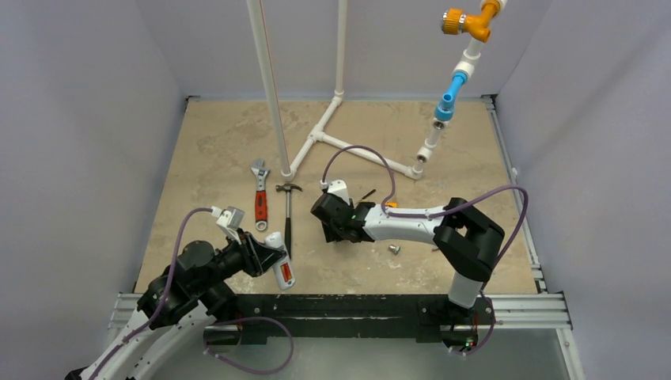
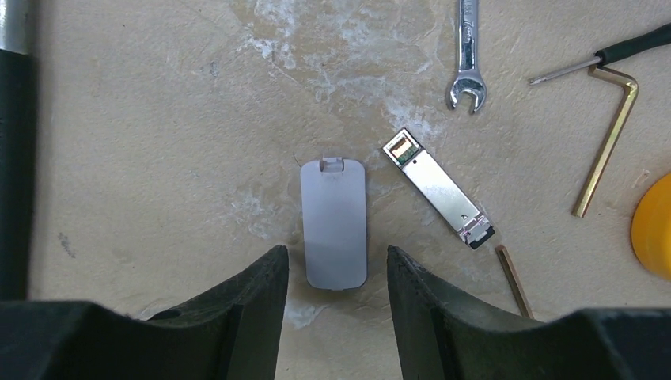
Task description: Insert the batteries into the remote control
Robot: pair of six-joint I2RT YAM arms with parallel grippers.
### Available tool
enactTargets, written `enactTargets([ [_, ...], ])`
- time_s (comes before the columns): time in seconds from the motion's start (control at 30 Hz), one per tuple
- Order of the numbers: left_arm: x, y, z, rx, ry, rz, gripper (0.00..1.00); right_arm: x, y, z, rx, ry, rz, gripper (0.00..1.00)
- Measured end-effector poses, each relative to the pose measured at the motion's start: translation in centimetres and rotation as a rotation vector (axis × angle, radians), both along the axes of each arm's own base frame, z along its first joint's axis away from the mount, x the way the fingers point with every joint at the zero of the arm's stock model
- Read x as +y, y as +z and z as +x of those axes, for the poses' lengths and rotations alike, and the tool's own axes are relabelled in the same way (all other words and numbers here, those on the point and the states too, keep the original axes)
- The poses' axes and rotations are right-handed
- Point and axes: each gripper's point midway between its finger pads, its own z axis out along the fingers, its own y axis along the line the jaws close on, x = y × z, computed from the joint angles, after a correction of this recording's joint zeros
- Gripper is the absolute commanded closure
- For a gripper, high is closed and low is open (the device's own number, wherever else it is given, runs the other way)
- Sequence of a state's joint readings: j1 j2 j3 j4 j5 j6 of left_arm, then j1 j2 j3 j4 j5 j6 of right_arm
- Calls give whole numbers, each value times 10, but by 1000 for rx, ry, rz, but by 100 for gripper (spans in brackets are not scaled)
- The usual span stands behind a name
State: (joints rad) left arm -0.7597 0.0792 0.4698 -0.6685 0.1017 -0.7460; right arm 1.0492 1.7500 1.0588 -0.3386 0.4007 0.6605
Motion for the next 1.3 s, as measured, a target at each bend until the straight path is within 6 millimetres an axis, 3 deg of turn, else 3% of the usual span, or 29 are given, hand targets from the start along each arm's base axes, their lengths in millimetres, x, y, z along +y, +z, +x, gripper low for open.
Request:
enactTargets([
  [0.13,0,1,0,-3,0,-3,100,-3,-9,0,9,5,-39,59],
  [0.53,2,9,-4,-37,-6,-41,100,2,-9,1,4,42,-49,77],
  [0.63,3,11,-5,-43,-6,-46,100,2,-9,-3,2,111,-57,78],
  [0.8,3,10,-5,-42,-6,-46,100,5,-6,-25,26,336,-97,79],
  [0.9,3,10,-5,-43,-6,-46,100,10,-9,-49,50,501,-146,78],
  [1.0,3,10,-5,-42,-6,-46,100,14,-11,-65,63,612,-164,60],
  [1.17,3,10,-5,-43,-6,-45,100,3,-9,-81,74,681,-136,54],
  [1.23,4,12,-6,-45,-7,-47,100,-5,-5,-85,69,667,-115,62],
  [1.3,4,16,-6,-53,-6,-54,100,-6,4,-84,54,622,-70,77],
])
